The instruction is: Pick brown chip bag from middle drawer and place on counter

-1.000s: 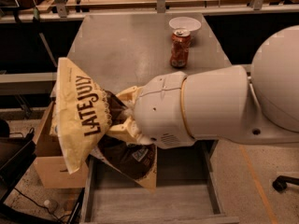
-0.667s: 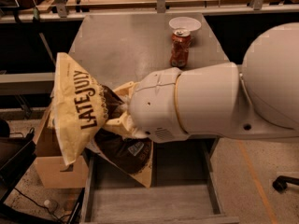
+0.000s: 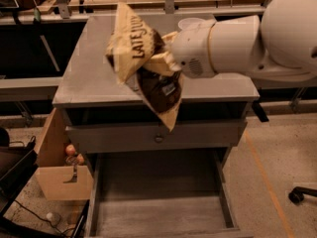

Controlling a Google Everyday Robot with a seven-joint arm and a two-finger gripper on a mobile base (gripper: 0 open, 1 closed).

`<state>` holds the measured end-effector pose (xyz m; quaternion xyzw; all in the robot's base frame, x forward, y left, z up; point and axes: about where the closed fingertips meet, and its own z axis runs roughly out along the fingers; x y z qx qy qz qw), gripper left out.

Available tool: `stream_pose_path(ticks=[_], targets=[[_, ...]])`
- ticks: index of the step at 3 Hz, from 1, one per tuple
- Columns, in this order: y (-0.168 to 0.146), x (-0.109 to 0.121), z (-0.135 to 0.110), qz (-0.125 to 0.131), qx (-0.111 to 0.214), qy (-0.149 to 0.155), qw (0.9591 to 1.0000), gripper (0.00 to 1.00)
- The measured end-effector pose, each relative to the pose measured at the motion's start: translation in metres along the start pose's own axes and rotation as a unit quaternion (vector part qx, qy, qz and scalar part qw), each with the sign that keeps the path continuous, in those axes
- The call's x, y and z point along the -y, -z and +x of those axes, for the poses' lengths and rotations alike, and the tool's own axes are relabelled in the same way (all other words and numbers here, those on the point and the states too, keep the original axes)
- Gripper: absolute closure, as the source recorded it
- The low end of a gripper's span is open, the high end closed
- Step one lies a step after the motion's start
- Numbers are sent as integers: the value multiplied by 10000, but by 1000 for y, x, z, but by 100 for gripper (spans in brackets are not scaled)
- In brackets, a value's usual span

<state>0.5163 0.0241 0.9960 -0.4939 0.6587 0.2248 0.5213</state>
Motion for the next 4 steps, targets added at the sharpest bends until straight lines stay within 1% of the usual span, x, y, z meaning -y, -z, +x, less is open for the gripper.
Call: stream_pose_path(ticks=[1, 2, 3, 4], targets=[[-8, 128, 6, 767, -209, -240, 9965, 100], [-54, 171, -5, 805, -247, -198, 9963, 100], [-136, 169, -28, 51, 151, -151, 9998, 100], [-211, 102, -105, -1291, 998, 37, 9866, 100]])
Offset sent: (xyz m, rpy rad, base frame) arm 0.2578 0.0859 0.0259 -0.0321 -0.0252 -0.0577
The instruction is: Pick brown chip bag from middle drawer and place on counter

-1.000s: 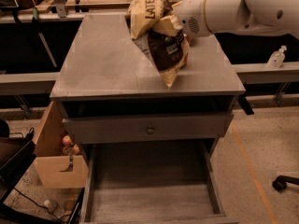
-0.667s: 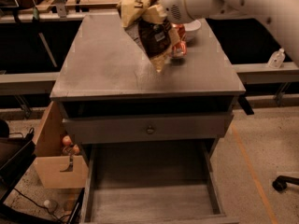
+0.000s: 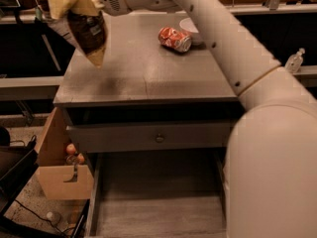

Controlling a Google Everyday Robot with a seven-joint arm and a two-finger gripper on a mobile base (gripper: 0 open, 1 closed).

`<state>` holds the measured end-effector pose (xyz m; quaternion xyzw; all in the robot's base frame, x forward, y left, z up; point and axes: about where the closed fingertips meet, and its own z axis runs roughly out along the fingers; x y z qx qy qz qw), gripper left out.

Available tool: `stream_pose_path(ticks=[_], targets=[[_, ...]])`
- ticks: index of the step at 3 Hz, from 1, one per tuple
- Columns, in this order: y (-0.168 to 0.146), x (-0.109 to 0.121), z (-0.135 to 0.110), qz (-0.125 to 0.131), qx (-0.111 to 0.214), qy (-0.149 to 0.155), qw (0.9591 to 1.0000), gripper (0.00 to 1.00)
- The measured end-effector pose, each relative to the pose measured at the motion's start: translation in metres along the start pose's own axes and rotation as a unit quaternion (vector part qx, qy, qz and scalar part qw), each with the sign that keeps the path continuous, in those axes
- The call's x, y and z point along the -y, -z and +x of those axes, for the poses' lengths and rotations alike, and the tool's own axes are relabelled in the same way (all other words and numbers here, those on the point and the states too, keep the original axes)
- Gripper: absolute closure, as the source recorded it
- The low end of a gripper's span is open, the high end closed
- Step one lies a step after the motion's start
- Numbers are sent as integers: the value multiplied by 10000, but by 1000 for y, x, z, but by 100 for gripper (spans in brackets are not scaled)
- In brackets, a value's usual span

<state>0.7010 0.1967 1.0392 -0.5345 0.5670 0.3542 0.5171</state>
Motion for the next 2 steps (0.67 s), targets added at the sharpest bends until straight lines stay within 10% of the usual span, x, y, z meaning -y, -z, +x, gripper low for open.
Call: stream_pose_path(ticks=[2], targets=[[-27, -13, -31, -321, 244, 123, 9991, 62]])
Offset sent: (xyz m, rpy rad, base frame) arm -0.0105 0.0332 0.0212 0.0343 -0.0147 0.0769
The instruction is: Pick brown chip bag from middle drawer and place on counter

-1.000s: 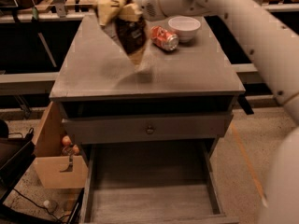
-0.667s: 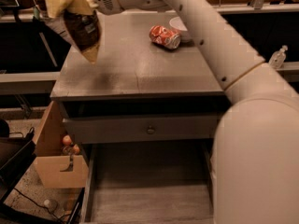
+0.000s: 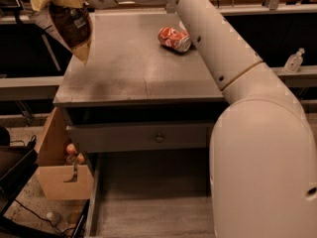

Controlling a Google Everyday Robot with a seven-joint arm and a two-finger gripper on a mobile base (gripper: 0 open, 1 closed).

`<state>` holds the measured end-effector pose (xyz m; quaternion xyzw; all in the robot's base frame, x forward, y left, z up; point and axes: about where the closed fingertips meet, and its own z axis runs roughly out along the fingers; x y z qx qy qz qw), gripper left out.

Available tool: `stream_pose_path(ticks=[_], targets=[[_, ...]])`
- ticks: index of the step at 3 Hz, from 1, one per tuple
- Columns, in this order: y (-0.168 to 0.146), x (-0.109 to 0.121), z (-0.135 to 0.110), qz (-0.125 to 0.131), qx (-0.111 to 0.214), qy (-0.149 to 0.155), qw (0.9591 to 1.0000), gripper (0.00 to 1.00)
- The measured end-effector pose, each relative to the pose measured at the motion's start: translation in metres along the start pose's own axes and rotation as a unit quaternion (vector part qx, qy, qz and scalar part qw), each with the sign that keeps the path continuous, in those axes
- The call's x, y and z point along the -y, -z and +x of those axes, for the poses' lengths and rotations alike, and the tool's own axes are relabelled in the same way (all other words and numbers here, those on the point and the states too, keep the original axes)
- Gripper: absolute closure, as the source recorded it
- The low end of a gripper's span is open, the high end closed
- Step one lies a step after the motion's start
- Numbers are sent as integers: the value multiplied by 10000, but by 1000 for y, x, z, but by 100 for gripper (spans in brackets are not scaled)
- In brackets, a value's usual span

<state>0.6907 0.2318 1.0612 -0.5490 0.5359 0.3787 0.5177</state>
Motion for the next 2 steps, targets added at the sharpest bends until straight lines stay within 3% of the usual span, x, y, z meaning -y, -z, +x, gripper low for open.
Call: stream_pose_path(ticks=[2], targets=[[-5, -3, 1, -47, 0, -7, 10000, 15]])
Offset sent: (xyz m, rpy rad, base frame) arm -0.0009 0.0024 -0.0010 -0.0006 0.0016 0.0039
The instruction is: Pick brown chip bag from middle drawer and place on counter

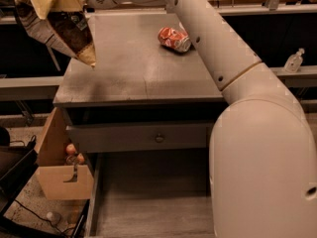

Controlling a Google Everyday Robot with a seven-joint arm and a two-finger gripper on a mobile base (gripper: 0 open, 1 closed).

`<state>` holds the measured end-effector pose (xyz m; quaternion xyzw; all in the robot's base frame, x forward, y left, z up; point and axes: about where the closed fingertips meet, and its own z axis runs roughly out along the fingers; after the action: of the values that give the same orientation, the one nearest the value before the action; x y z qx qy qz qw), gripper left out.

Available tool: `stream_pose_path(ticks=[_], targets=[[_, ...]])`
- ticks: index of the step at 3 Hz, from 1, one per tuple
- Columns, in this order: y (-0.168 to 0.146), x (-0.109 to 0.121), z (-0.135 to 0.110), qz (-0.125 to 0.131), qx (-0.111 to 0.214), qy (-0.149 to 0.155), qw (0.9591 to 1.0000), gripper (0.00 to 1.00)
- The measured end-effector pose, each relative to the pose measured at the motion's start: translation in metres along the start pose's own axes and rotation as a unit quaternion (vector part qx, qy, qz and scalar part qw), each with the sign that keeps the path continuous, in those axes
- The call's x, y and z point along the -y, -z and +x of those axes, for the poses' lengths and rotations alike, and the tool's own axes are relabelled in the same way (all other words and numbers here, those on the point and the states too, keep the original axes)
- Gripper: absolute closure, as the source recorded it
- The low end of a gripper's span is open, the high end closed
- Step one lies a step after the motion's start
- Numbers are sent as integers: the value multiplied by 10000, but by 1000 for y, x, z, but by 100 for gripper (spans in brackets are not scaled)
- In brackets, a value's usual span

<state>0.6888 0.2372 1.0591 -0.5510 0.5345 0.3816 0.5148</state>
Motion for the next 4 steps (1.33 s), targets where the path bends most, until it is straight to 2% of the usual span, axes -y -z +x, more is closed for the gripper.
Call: stream_pose_path(ticks=[1, 2, 3, 4], targets=[[-3, -1, 0, -25, 0, -3, 10000, 0], [-4, -2, 0, -29, -2, -2, 10000, 0], [-8, -6, 2, -101, 467, -66, 9988, 25], [-8, -8, 5, -79, 713, -120, 9973, 49]])
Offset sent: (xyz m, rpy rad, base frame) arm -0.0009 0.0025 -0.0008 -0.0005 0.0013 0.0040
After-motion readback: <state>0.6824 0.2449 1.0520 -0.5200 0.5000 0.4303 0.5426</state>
